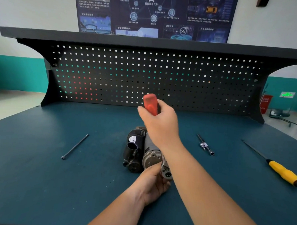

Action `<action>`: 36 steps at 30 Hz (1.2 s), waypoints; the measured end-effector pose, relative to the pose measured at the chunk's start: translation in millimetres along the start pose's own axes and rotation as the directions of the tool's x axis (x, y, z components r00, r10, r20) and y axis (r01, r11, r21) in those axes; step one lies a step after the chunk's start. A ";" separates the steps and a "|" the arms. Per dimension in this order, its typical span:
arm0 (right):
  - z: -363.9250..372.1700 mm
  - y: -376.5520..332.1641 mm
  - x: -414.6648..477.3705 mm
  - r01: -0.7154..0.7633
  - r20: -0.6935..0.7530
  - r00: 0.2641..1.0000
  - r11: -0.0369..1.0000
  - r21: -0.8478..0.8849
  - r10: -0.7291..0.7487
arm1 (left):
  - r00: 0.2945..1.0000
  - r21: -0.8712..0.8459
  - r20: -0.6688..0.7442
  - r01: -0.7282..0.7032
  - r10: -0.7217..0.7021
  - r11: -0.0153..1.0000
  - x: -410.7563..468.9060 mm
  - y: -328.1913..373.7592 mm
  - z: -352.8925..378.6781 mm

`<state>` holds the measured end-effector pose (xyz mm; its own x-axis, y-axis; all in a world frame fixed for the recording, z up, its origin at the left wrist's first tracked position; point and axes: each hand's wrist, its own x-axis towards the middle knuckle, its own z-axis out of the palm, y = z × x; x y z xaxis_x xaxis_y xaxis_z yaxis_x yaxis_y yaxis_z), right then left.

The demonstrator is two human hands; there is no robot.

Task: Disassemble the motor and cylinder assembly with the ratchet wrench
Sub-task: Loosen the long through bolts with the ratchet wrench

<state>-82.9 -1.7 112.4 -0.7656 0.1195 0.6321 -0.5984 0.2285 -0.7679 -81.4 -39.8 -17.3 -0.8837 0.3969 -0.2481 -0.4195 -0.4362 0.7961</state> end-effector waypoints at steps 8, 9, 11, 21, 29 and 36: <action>-51.9 13.5 -4.3 -0.077 -0.269 0.924 0.822 0.565 0.272 | 0.998 -0.016 -0.039 -0.039 0.039 0.999 2.9 1.6 1.8; -59.2 17.4 -5.1 -0.066 -0.314 0.891 0.778 0.625 0.328 | 0.998 -0.020 -0.044 -0.043 0.042 0.999 2.6 1.1 2.3; -74.6 28.3 -8.8 -0.034 -0.379 0.810 0.682 0.731 0.447 | 0.998 -0.022 -0.048 -0.048 0.046 0.999 2.3 0.2 3.3; -104.5 81.6 -42.3 0.045 -0.381 0.541 0.426 0.904 0.750 | 0.998 0.006 0.015 -0.059 0.058 0.998 0.3 0.0 3.1; -55.4 16.4 4.7 -0.112 -0.241 0.933 0.853 0.510 0.266 | 1.000 0.000 0.012 -0.011 0.011 1.000 2.7 -0.2 2.3; -9.4 2.6 -0.4 -0.025 0.019 1.000 0.997 0.066 0.024 | 0.997 0.081 -0.006 -0.073 0.074 0.994 7.0 -3.5 -1.0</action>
<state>-82.0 7.9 111.1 -0.7840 0.1063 0.6116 -0.5935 0.1608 -0.7886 -86.4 -36.3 -22.4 -0.9136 0.3585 -0.1919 -0.3353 -0.3970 0.8544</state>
